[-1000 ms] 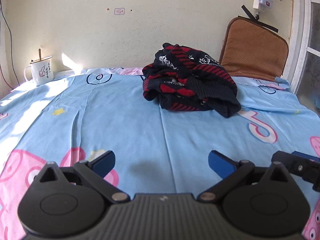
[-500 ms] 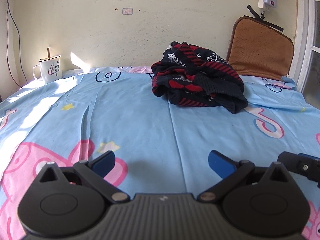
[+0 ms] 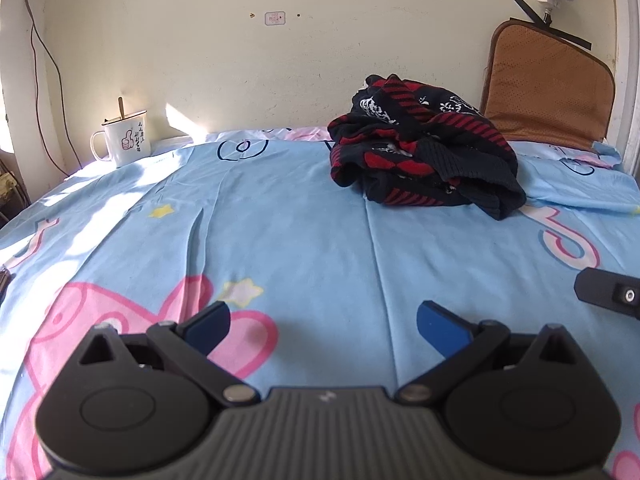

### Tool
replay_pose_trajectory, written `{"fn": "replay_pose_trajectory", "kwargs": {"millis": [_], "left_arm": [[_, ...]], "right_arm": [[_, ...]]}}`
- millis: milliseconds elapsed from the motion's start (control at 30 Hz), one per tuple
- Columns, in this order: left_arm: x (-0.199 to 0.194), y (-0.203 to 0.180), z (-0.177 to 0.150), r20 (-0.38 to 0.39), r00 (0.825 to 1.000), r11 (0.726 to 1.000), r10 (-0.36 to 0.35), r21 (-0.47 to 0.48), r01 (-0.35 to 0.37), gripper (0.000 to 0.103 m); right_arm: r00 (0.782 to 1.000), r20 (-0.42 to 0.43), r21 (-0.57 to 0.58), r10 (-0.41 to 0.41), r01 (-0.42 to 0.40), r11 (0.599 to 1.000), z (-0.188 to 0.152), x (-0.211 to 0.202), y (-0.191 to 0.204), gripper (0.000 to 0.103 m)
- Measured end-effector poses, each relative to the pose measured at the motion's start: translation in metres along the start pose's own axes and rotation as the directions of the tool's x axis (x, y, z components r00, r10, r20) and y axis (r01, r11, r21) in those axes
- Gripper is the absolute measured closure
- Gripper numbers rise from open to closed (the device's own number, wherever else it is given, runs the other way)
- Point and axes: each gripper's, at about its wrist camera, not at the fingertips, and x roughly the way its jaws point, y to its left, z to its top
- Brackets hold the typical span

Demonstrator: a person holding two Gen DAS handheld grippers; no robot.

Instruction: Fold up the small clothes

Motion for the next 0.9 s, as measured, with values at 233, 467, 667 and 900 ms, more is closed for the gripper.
{"fn": "replay_pose_trajectory", "kwargs": {"millis": [233, 467, 667, 900], "left_arm": [[0.0022, -0.0021, -0.0002, -0.018, 1.000, 1.000, 0.011, 0.011, -0.010, 0.000], [0.0022, -0.0011, -0.0002, -0.020, 1.000, 1.000, 0.002, 0.004, -0.002, 0.000], [0.0021, 0.0006, 0.0002, -0.021, 1.000, 1.000, -0.005, -0.003, 0.005, 0.000], [0.0003, -0.0004, -0.0009, -0.017, 1.000, 1.000, -0.016, 0.009, 0.016, 0.000]], "right_arm": [[1.000, 0.005, 0.015, 0.019, -0.019, 1.000, -0.0005, -0.0027, -0.0020, 0.015], [1.000, 0.004, 0.015, 0.021, -0.021, 1.000, -0.0007, -0.0023, -0.0022, 0.014], [1.000, 0.004, 0.016, 0.022, -0.022, 1.000, -0.0009, -0.0021, -0.0021, 0.014], [1.000, 0.004, 0.017, 0.023, -0.023, 1.000, -0.0010, -0.0020, -0.0023, 0.014]]}}
